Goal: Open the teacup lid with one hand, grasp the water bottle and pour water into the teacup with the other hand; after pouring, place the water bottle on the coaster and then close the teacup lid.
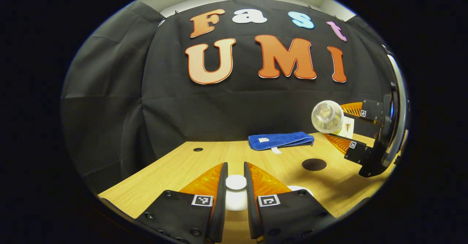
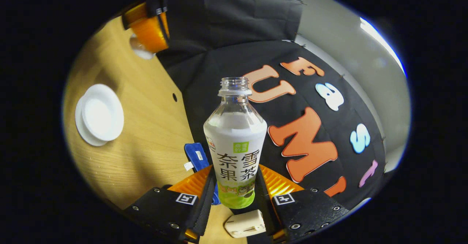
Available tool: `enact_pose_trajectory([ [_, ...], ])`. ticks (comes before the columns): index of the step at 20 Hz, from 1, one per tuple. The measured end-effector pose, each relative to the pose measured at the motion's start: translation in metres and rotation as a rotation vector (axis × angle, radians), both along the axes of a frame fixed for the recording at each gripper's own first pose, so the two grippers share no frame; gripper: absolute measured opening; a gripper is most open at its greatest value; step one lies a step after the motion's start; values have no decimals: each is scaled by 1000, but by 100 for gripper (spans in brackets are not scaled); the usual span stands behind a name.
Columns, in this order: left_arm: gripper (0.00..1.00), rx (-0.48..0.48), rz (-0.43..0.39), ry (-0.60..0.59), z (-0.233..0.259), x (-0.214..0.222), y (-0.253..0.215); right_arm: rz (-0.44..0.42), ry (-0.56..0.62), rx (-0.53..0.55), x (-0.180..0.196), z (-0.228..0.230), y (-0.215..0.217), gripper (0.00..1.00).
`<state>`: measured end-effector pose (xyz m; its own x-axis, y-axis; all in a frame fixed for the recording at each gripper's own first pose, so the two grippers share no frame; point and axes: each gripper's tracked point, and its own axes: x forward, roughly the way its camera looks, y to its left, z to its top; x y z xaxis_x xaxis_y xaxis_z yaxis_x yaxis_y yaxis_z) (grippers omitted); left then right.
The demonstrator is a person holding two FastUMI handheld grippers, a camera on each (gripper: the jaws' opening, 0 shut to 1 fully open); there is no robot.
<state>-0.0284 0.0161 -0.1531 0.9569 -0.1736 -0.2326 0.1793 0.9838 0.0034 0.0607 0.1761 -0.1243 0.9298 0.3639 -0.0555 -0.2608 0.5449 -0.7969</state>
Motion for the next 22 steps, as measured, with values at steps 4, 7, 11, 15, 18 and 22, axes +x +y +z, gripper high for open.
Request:
enact_pose_trajectory([
  [4, 30, -3, -26, -17, 8, 0, -18, -43, 113, 223, 14, -2, -14, 61],
  [7, 30, -14, -36, -28, 11, -1, -29, -67, 217, 391, 24, -7, -21, 61],
  [11, 30, -35, -52, -26, 13, -1, -41, -102, 350, 584, 41, -20, -30, 61],
  [15, 30, -36, -58, -30, 15, -2, -46, -150, 498, 787, 57, -42, -35, 61],
  [18, 30, -38, -58, -29, 13, -1, -48, -181, 576, 846, 64, -61, -36, 61],
  [22, 30, -37, -59, -20, 11, 0, -51, -225, 641, 830, 66, -92, -40, 62],
])
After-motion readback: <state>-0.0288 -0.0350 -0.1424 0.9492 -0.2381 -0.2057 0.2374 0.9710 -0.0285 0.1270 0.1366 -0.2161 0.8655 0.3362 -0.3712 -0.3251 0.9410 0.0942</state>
